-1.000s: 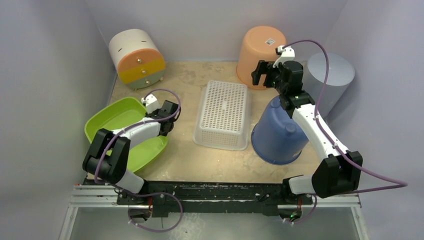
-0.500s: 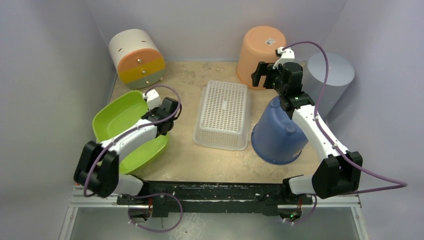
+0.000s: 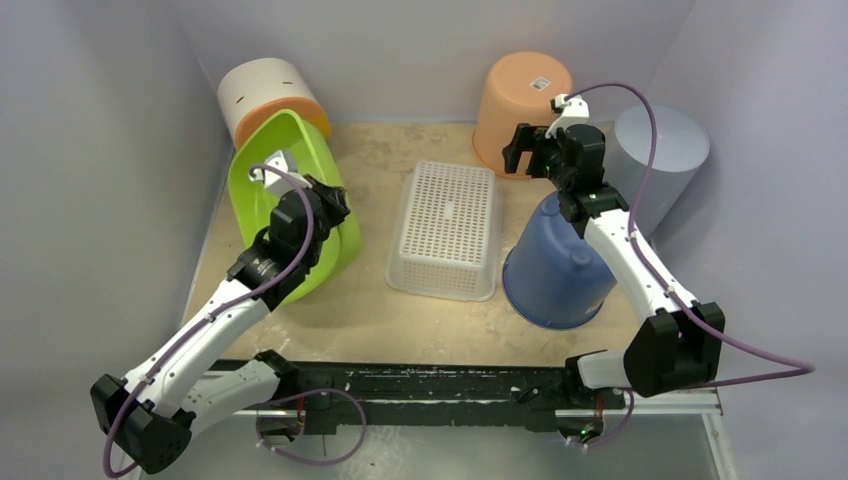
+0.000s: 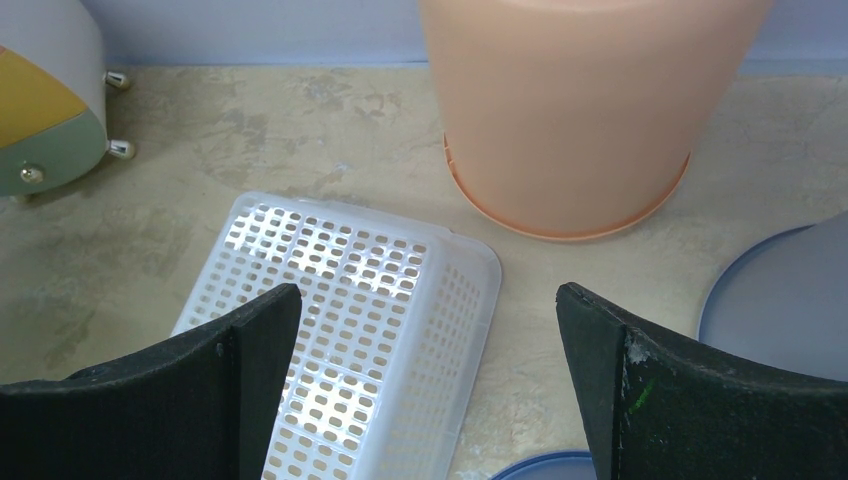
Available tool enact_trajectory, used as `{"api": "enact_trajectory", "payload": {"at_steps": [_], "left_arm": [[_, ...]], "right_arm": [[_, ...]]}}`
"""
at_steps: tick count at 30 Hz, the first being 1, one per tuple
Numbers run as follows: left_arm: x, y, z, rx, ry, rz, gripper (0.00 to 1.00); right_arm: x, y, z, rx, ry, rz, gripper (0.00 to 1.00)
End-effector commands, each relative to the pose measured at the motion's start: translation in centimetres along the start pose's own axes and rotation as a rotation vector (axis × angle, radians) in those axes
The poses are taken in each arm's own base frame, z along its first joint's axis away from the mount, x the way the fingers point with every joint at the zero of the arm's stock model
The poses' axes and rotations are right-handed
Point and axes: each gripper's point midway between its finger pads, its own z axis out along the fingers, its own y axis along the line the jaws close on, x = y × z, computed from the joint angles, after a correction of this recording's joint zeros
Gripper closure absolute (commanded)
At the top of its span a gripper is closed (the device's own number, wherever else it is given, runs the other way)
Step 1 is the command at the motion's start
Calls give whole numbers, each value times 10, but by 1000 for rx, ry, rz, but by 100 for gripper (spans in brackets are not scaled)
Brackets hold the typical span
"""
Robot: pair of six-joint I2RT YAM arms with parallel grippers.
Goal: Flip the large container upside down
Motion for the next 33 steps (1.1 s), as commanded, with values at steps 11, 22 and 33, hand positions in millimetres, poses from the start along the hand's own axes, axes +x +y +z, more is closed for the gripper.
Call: {"api": "enact_trajectory", "payload": {"at_steps": [11,22,33], "left_arm": [[-11,-106,-28,609,-28,-231,100],[1,-69,3,792,53,-653,100],[-6,-56,-20,983,114,-956,100]], "right_arm": [[-18,2,-4,-1,-58,5,0],[-22,2,-7,3,-68,9,0],[-24,2,-8,3,-71,5,0]]}}
